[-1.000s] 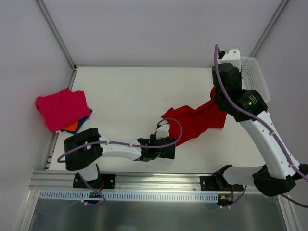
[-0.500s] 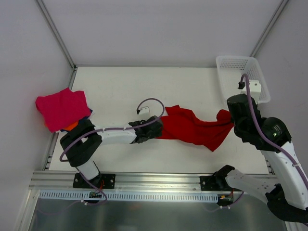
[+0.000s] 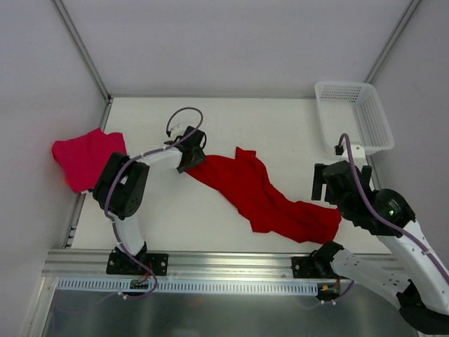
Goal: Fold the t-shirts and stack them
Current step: Flatten the tshirt out
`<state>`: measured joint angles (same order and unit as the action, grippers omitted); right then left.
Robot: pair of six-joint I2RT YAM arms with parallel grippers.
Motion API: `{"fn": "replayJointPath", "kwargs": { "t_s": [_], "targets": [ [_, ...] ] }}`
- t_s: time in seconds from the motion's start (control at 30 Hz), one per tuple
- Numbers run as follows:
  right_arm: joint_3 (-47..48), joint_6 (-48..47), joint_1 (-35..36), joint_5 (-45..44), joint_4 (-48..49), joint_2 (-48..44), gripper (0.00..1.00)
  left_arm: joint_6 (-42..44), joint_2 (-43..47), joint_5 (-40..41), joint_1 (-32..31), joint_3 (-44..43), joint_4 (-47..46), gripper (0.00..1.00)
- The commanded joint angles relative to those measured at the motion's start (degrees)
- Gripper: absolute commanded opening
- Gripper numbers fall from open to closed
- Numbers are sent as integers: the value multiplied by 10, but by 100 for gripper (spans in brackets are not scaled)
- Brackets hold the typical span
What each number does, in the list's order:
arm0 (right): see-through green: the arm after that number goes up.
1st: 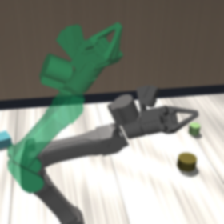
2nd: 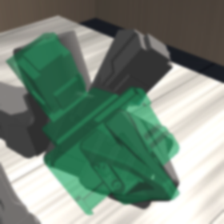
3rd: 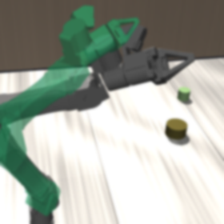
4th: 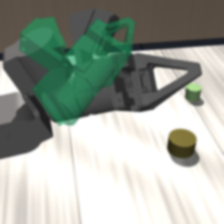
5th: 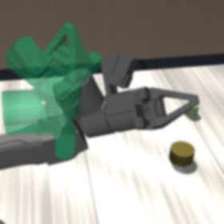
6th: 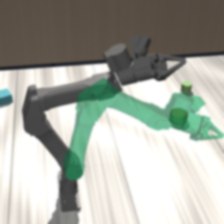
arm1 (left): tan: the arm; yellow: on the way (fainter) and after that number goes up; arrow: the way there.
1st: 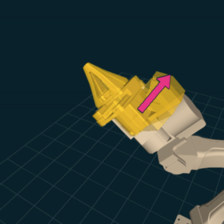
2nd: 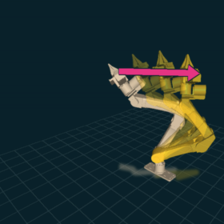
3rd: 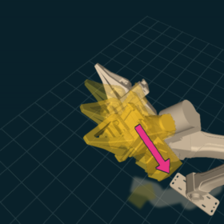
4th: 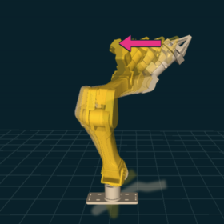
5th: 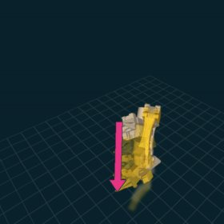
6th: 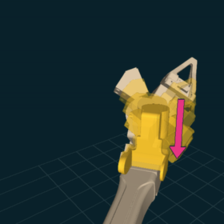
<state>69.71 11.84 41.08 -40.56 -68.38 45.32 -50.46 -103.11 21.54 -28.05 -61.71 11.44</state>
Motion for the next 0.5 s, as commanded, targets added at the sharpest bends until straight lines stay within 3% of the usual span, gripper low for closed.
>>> {"fn": "replayJointPath", "kwargs": {
  "t_s": [0.0,0.13,0.23,0.47],
  "targets": [
    [-6,11,9,35,37,-42,90,54,-55,-19,36,-72,23,66],
    [-31,-51,9,26,136,-41,94,83,-119,-34,52,-159,24,66],
    [-38,-92,7,14,196,4,95,76,-117,-46,52,-162,23,66],
    [4,-131,-46,171,374,209,95,90,-27,-6,49,-106,24,65]
  ]
}}
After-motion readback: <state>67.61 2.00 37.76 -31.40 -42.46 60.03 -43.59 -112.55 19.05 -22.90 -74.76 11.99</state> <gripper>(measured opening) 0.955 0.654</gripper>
